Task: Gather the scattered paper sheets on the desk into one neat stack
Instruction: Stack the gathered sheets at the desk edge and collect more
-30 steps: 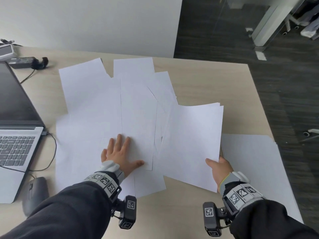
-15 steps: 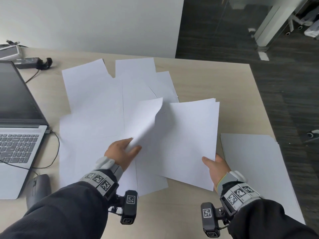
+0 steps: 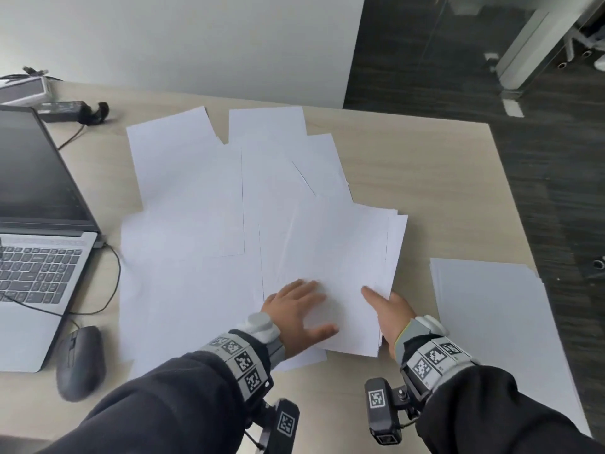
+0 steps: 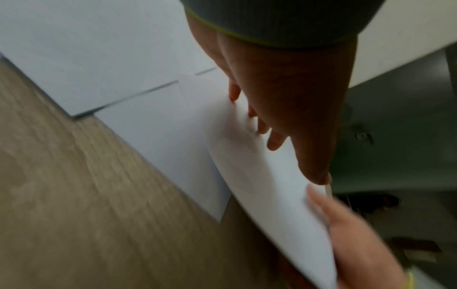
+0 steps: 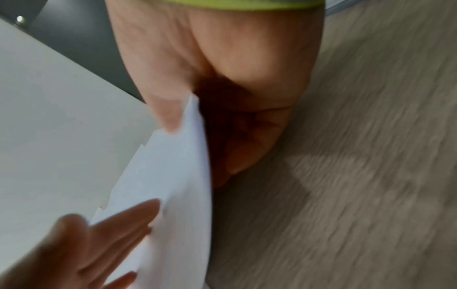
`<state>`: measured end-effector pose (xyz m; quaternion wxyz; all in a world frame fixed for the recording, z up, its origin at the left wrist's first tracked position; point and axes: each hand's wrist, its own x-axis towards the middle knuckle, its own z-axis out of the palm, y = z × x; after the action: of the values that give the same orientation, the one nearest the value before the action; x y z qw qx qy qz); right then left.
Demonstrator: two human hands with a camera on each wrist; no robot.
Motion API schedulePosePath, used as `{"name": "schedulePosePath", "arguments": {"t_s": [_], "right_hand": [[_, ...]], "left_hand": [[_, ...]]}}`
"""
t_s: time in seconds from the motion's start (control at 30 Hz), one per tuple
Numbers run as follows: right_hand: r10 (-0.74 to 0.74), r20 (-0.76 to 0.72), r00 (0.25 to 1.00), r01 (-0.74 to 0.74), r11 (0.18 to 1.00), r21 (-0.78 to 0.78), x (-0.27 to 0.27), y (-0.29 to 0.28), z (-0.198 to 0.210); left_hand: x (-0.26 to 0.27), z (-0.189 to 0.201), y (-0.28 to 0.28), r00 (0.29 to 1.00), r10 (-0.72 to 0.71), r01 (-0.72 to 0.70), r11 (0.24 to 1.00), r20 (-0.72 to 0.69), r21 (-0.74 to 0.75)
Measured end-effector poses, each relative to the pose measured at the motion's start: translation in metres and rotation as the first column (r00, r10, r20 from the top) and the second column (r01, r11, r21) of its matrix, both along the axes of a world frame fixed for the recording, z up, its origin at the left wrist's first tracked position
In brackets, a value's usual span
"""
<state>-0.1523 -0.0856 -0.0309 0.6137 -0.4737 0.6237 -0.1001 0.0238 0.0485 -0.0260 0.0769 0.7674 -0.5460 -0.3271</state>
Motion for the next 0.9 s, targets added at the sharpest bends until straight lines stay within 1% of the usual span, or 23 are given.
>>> {"name": "schedulePosePath", "arguments": {"t_s": [0.07,0.1,0.2,0.27,0.4,0.57,0.63,0.77,0.9], "right_hand": [[0.044,0.010,0.999,-0.044,0.999,-0.015,-0.003,0.000,-0.006],[0.061,0.000,0.998,-0.061,0.998,-0.013,-0.004,0.000,-0.009],[0.074,-0.029,0.997,-0.075,0.997,-0.014,-0.007,-0.004,-0.009],[0.082,-0.050,0.995,-0.083,0.996,-0.025,-0.008,-0.006,-0.011],[0.064,-0.063,0.996,-0.067,0.997,-0.035,-0.004,-0.007,-0.011],[0.080,-0.066,0.995,-0.083,0.995,-0.046,0.001,-0.007,-0.009],[0.085,-0.078,0.993,-0.089,0.994,-0.055,0.002,-0.006,-0.009],[0.080,-0.077,0.994,-0.085,0.994,-0.066,0.000,-0.005,-0.007],[0.094,-0.084,0.992,-0.101,0.992,-0.082,-0.008,-0.001,-0.006]], "left_hand": [[0.017,0.000,0.003,0.997,0.070,-0.069,0.997,0.016,-0.039],[0.028,0.002,0.006,0.992,0.114,-0.112,0.993,0.051,-0.040],[0.061,0.009,0.020,0.946,0.268,-0.276,0.961,0.182,0.021],[0.074,0.011,0.034,0.914,0.333,-0.352,0.935,0.230,0.047],[0.072,0.006,0.063,0.909,0.313,-0.341,0.938,0.275,0.058],[0.059,-0.002,0.081,0.923,0.316,-0.323,0.946,0.221,-0.005],[0.056,-0.004,0.084,0.926,0.284,-0.302,0.953,0.249,0.035],[0.048,-0.005,0.089,0.920,0.244,-0.315,0.926,0.307,0.210],[0.039,-0.006,0.099,0.925,0.245,-0.322,0.911,0.290,0.258]]}}
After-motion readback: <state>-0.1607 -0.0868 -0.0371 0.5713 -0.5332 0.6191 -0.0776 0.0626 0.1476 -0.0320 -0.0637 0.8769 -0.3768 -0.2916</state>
